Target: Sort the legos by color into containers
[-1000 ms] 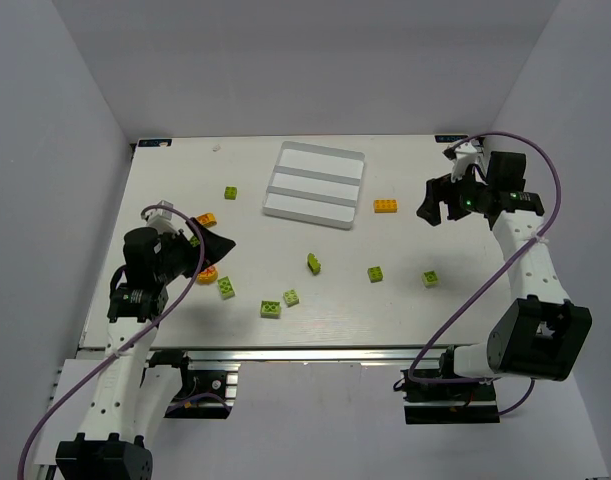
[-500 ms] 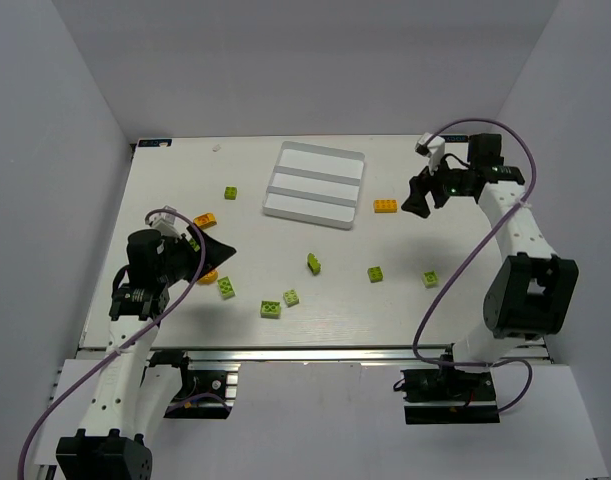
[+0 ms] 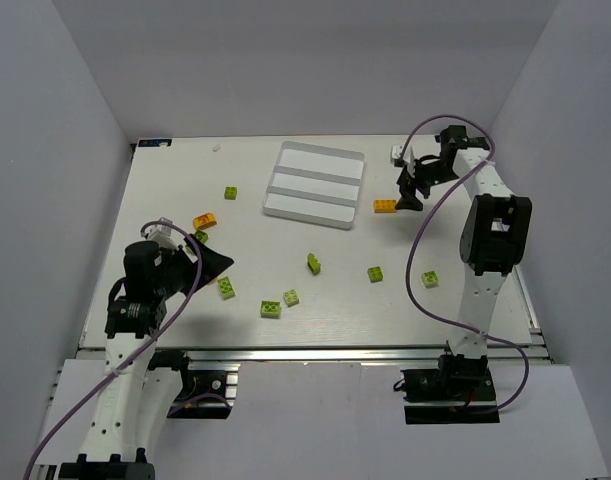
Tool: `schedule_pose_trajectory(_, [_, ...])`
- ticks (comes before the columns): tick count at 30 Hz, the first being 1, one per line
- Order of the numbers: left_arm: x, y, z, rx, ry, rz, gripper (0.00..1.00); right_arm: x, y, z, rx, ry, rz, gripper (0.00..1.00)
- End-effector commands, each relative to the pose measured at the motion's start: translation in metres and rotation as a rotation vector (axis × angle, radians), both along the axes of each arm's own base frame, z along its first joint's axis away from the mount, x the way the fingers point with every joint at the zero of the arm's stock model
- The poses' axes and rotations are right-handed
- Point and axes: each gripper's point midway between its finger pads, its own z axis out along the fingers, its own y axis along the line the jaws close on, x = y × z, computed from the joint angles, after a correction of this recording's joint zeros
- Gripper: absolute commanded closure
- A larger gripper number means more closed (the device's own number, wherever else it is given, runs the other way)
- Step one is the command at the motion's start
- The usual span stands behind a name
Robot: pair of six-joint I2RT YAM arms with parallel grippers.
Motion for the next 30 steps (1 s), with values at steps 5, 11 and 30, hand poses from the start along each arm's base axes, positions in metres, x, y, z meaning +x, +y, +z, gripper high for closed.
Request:
schedule_pose_trajectory(5, [-0.012,0.007,-0.004,0.016,0.035,0.047,0.12,-0.008,0.020,-0.025,-0.090,-0.021,0.146,0.15])
schedule_pose_trajectory(11, [-0.013,0.008,-0.007,0.013,0.055,0.065,0.10,0.002,0.031,-0.045,-0.102,-0.003,0.128,0.12])
schedule_pose_trajectory(30, [-0.006,0.020,-0.009,0.035,0.079,0.145,0.10,0.010,0.008,-0.103,-0.283,0.087,0.128,0.62])
